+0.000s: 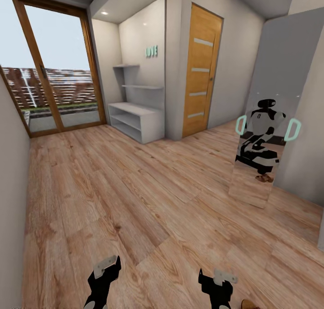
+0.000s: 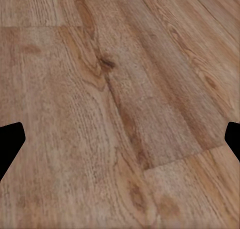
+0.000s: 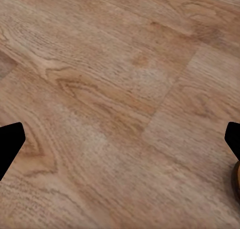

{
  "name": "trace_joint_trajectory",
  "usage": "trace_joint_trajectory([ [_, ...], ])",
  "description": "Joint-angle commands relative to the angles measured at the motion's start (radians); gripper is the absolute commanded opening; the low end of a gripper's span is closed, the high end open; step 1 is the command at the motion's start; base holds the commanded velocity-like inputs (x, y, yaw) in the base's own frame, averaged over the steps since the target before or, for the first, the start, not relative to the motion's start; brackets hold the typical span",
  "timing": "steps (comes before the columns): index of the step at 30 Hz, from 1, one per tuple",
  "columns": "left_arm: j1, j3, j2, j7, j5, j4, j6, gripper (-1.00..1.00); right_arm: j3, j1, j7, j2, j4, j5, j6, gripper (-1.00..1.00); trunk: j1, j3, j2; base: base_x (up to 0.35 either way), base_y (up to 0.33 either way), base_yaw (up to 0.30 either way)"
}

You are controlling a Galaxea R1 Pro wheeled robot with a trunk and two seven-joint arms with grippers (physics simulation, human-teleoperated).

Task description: Pick up the two gym shoes and the two sandals from the corridor floor and place them onto the hallstand (shoe rack) in the corridor, making sure they are on the rack and not on the floor. Arrange them so the two gym shoes are next to each other and the two sandals are next to each other.

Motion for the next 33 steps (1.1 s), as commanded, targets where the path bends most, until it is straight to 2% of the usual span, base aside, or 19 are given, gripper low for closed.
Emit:
trace_joint_trajectory([
  [1,0.0,0.0,0.0,0.0,0.0,0.0,0.0,1.0,0.0,0.0,0.0,0.0,0.0,0.0,0.0,1.0,0.004,-0.003,-0.007,0.0,0.0,0.0],
  [3,0.0,0.0,0.0,0.0,0.0,0.0,0.0,1.0,0.0,0.0,0.0,0.0,0.0,0.0,0.0,1.0,0.012,-0.009,-0.021,0.0,0.0,0.0],
  [28,0.0,0.0,0.0,0.0,0.0,0.0,0.0,1.0,0.0,0.0,0.0,0.0,0.001,0.0,0.0,1.0,0.023,-0.106,-0.027,0.0,0.0,0.0],
  [33,0.0,0.0,0.0,0.0,-0.001,0.0,0.0,1.0,0.0,0.0,0.0,0.0,0.0,0.0,0.0,1.0,0.023,-0.106,-0.027,0.0,0.0,0.0],
])
